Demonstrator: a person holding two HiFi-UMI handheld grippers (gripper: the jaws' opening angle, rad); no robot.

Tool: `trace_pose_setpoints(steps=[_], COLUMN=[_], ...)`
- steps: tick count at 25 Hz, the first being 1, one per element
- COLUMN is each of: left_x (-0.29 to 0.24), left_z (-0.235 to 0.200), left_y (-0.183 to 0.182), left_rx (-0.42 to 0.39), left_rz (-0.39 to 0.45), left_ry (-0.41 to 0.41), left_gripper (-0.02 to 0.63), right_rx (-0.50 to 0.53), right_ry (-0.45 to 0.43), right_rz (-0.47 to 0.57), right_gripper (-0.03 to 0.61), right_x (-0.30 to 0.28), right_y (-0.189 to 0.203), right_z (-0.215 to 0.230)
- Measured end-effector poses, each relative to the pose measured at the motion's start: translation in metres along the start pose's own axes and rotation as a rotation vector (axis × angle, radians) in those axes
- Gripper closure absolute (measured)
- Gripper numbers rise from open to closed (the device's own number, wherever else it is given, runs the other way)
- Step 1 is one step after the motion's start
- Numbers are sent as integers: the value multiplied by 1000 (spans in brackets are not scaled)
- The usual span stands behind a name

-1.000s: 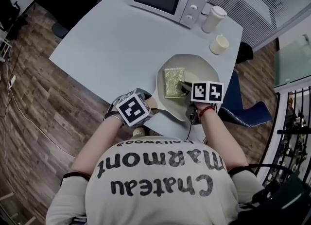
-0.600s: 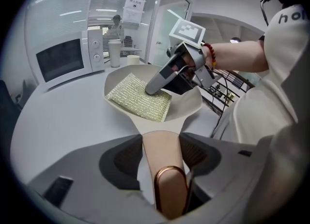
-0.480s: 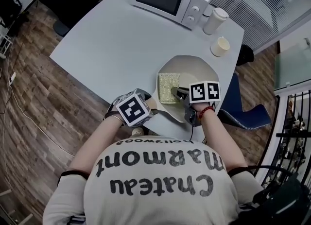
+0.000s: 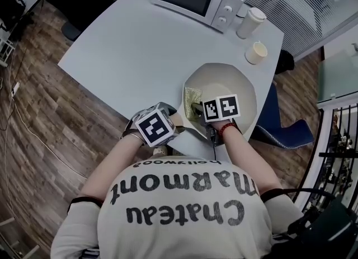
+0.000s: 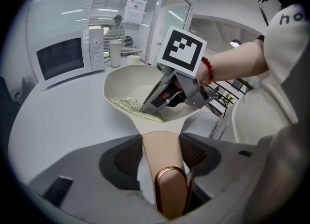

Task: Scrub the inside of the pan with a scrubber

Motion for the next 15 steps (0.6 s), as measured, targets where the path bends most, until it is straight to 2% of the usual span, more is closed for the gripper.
trace_pose_setpoints(steps=[4,8,11,15], left_x=[-3,0,0,-1], left_z=[-1,-1,0,-2], left_y=[-1,-2,-3,-2], left_rx=[-16,-19,-24,-24], left_rz=[-14,-12,-15,-15], left_ry=[3,6,12,17], left_gripper=[376,376,371,370], right_rx=[56,58,77,152], right_ry=[44,52,108,191], right_rz=[-25,-36,-86,-132], right_gripper=[509,509,509,509], right_x=[-5,-6,-8,-12], right_y=[-4,-6,-7,-12], right_z=[-2,-2,1,2])
Point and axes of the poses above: the fingertips, and each gripper's own axes: x backward along the fingers, z to its right, y out of its underside, the point moved 9 cm from there along x, backward along the fingers, and after that the axes turned 4 degrees about -z, right-handed, at the moved point
